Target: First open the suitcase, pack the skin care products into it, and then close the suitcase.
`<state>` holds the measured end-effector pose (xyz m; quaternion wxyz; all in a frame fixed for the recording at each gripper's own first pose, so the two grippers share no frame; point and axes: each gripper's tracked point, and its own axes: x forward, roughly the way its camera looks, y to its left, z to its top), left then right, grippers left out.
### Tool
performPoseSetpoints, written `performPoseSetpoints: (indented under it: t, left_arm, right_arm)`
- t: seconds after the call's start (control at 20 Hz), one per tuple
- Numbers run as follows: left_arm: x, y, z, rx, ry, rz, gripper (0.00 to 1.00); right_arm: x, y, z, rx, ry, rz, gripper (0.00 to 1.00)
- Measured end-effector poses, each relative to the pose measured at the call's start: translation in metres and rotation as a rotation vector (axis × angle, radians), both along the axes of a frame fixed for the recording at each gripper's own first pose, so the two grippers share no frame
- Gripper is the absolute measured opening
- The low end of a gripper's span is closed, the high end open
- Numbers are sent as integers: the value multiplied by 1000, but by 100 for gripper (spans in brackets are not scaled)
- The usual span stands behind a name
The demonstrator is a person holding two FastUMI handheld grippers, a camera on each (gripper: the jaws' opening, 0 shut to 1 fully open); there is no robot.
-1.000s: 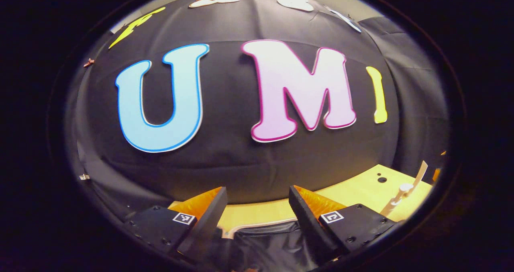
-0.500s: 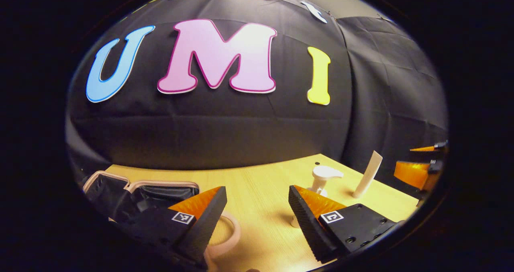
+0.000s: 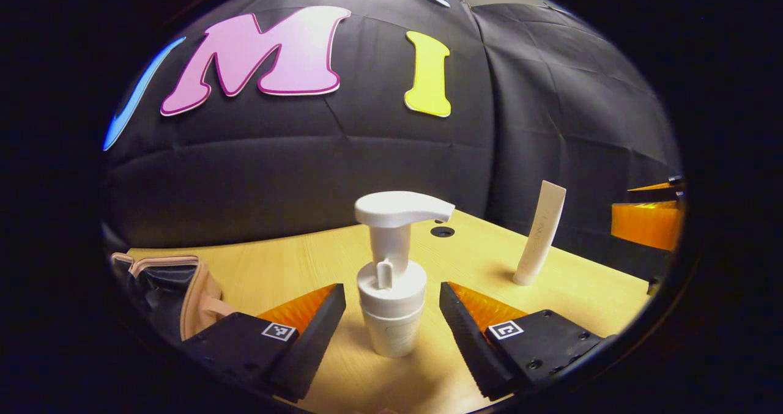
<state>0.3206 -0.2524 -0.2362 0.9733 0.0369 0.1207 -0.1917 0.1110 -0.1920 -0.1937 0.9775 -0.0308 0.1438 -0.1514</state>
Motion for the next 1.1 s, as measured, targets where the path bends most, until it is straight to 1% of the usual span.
performPoseSetpoints:
  t: [0.15,0.2,0.25,0.3,0.35,0.4,0.5,0.6,0.65,0.7,0.75,0.8,0.9,0.95,1.1]
  left_arm:
    - [21,-14,-10,-6,9,4,98]
    - [28,-15,-12,-8,10,13,96]
    - [33,-16,-13,-12,15,13,87]
    - [33,-15,-13,-22,24,10,83]
    - [29,-16,-6,-26,22,0,67]
    - [35,-19,-16,-18,27,-9,66]
    - [32,-17,-15,-19,38,-16,65]
    - [27,-10,-16,-19,45,-11,65]
    - [25,-5,-15,-20,50,-1,65]
    - [22,1,-16,-25,54,11,65]
    - [19,8,-16,-30,61,21,65]
    - [16,14,-17,-30,64,30,65]
    - [10,24,-18,-24,65,38,65]
    - [7,29,-19,-16,68,46,65]
    - [0,38,-19,-15,73,54,65]
  right_arm:
    - [-5,-13,-8,17,12,-35,97]
    - [-8,-17,-11,20,13,-44,97]
    - [-9,-20,-12,22,13,-52,97]
    - [-7,-22,-14,27,17,-59,97]
    - [-7,-22,-18,32,24,-62,97]
    - [-5,-22,-20,37,27,-62,97]
    - [3,-22,-27,42,35,-61,97]
    - [19,-21,-34,39,36,-56,97]
    - [29,-20,-37,31,36,-53,100]
    - [39,-20,-41,10,33,-46,97]
    - [48,-22,-45,-25,38,-47,97]
    - [57,-26,-50,-42,45,-53,97]
    - [76,-31,-59,-42,47,-76,97]
    - [84,-36,-64,-36,49,-99,97]
    - [108,-39,-85,2,67,-132,97]
